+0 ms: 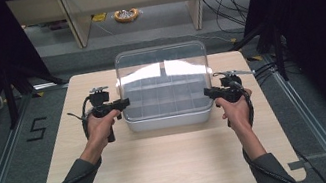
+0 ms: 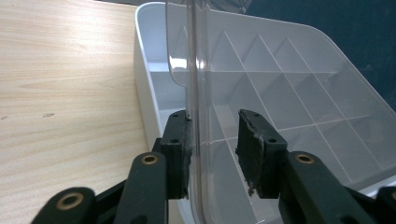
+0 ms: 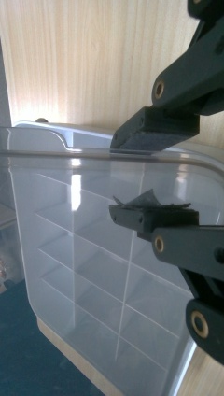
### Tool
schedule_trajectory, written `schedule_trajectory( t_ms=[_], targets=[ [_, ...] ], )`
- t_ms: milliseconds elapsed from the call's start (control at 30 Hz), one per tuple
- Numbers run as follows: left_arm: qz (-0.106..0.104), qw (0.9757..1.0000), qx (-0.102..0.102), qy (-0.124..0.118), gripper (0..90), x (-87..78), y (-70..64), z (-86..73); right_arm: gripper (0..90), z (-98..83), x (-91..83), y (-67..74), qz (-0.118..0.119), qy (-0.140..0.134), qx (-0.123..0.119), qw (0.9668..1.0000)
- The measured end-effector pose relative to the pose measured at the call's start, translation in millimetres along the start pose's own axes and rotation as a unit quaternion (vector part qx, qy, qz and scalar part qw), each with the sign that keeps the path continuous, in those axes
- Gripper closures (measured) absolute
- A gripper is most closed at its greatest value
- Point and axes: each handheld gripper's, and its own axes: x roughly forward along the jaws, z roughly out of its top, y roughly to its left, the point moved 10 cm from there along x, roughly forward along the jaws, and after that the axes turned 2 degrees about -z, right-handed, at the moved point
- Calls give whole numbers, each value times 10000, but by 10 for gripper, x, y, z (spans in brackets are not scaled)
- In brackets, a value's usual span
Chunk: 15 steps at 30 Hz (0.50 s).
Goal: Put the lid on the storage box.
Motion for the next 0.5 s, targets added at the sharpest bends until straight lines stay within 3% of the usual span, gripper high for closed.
schedule_trajectory(
  t_ms=[33,67,100,133,200,233,267,333,367,400,433,467,500],
  targets=[
    [-23,10000,-68,-35,635,-6,-14,13,646,16,-6,-11,-21,-21,-32,10000],
    [-54,10000,-53,-24,635,-23,-16,24,646,21,-27,15,5,16,132,9999],
    [-72,10000,-58,-36,636,-37,-20,39,646,39,-43,25,66,-15,141,9999],
    [-69,9999,-80,-84,635,-45,-25,58,647,63,-45,0,31,-88,-58,9999],
    [-7,10000,-25,-89,635,-46,-17,59,649,54,-67,32,35,-43,-21,10000],
    [12,10000,50,-27,636,-43,-6,42,651,52,-60,19,28,-49,-180,9998],
    [44,10000,56,-14,638,-33,-3,30,652,31,-51,31,-18,5,-70,10000],
    [78,10000,38,14,637,-9,7,9,651,17,-5,-5,-14,-7,-170,9999],
    [84,10000,25,27,636,2,15,2,650,0,13,-12,-25,23,-133,9999],
    [62,10000,-28,13,634,17,17,5,648,-26,15,17,-26,94,99,9999],
    [67,9999,-47,59,632,21,28,1,648,-17,30,1,-38,37,65,10000],
    [51,9999,-94,67,630,31,27,3,647,-31,22,20,6,119,198,9997],
    [59,9999,-104,101,626,36,28,0,646,-12,44,-27,-15,49,-50,10000]
  ],
)
